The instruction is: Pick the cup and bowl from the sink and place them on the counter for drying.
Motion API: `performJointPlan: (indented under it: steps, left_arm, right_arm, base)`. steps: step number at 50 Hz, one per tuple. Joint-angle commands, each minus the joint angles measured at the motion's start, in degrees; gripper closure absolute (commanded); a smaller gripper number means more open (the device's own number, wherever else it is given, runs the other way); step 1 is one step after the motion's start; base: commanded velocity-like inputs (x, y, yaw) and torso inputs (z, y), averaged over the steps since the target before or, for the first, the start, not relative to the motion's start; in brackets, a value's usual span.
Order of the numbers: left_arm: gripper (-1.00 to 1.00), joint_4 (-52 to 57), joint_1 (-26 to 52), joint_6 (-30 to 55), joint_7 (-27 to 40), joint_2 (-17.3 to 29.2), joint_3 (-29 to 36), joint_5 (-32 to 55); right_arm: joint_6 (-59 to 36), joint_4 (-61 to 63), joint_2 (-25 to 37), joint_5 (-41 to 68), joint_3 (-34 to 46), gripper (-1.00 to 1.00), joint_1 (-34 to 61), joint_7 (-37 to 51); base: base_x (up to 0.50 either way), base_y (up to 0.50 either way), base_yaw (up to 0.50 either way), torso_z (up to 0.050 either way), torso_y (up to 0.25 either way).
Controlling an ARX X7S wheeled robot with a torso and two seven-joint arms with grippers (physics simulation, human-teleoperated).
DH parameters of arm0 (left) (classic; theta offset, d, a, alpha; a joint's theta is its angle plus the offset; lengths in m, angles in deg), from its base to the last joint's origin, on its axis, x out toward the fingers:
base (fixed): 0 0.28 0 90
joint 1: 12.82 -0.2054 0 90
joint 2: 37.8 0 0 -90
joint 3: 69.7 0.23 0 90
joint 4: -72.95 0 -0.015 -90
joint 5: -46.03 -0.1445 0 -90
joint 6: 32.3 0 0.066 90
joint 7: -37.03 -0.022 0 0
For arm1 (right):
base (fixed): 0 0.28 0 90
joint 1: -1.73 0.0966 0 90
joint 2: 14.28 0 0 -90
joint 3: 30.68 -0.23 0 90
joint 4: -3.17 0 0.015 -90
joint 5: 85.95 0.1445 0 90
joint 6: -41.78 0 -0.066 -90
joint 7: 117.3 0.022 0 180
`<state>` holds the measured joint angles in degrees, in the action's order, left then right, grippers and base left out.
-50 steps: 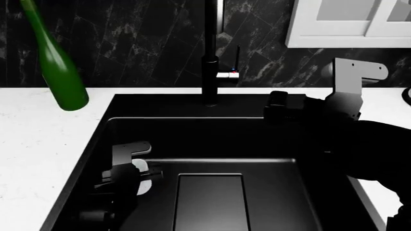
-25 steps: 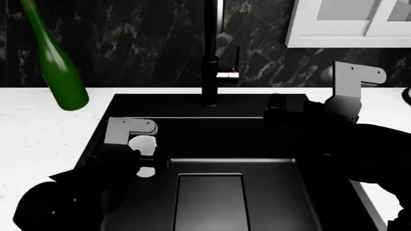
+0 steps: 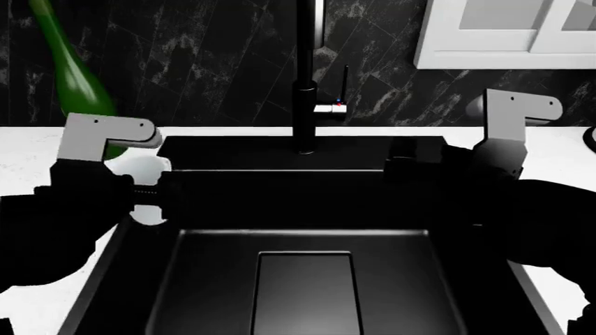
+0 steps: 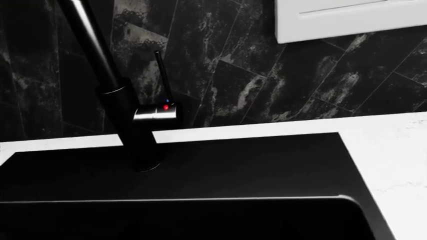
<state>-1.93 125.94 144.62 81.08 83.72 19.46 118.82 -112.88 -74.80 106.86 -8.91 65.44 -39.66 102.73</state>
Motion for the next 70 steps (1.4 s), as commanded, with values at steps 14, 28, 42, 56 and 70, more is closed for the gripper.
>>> performJointPlan:
  steps: [14,28,42,56,70]
  left_arm:
    - [1.00,-8.8,4.0,-0.3,7.4,20.0,-2.1,10.9]
    - [1.00,-11.6,-1.3,-5.2,1.7,24.0,1.4,4.4]
    - [1.00,-12.2,-5.3,-8.0,0.8,22.5,3.1,2.9]
    - [1.00,-12.3,-9.7,-10.6,-1.3,23.3,2.8,2.3]
    - [-1.00,-12.6,-9.0,-10.9,-1.7,23.8,3.0,2.6]
  right_arm:
    - [0.6,-0.3,0.2,-0.3,1.1,-1.00,-0.2,-1.0]
    - [0.7,-0.4,0.2,-0.1,1.6,-1.00,-0.4,-1.0]
    - [0.7,-0.6,0.3,0.2,1.9,-1.00,-0.5,-0.9]
    - [0.8,0.0,0.7,0.9,1.8,-1.00,-1.0,-0.3]
    - [1.1,0.2,0.8,1.1,2.0,-1.00,-1.3,-0.2]
  base:
    - [0.00,0.00,0.00,0.000,0.001]
    - [0.00,0.00,0.00,0.000,0.001]
    - [0.00,0.00,0.00,0.000,0.001]
    - [0.00,0.00,0.00,0.000,0.001]
    - [0.00,0.00,0.00,0.000,0.000]
